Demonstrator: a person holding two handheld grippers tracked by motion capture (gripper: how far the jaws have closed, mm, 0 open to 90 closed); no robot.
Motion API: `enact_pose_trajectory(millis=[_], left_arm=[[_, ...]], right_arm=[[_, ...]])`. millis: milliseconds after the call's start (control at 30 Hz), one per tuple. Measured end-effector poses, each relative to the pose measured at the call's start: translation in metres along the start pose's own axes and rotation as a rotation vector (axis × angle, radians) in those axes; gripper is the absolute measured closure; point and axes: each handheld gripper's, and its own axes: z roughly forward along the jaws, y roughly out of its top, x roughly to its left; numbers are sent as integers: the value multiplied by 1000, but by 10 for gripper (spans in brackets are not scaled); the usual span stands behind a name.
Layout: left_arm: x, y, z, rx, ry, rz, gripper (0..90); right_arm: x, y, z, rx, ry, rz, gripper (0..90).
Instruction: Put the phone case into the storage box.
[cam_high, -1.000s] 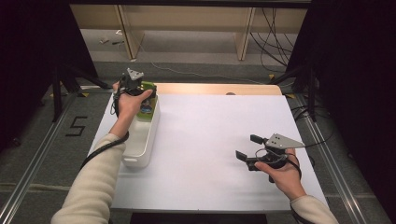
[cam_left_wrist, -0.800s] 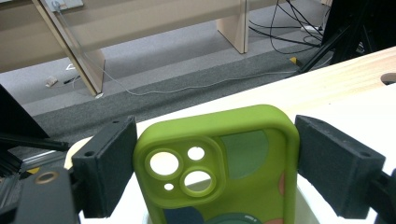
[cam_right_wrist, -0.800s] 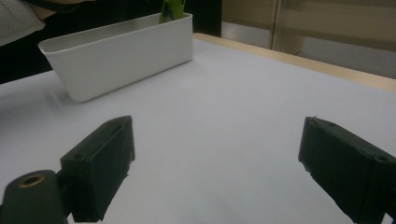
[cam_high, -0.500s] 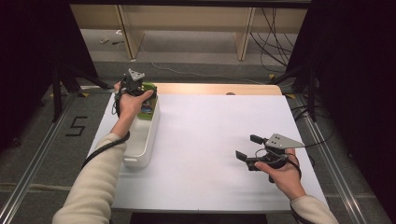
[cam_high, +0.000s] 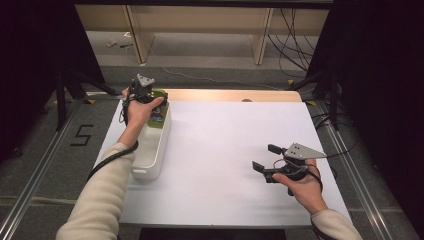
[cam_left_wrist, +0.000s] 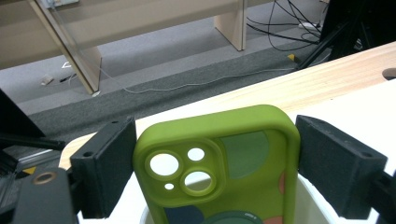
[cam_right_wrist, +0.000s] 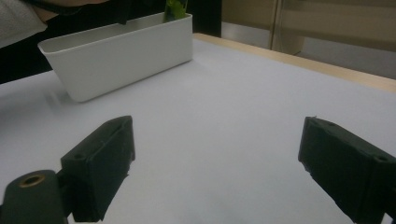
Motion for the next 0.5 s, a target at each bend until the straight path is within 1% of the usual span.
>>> enact_pose_trajectory(millis=[100,300,500], left_arm=[[0,0,0,1,-1,2,145],[-1,0,1,1,-8,29,139],[-1,1,1,2,-11,26,140]], right_arm=[[0,0,0,2,2,-1,118],[0,0,0,3,3,-4,118],[0,-1,0,10,4,-6,118]])
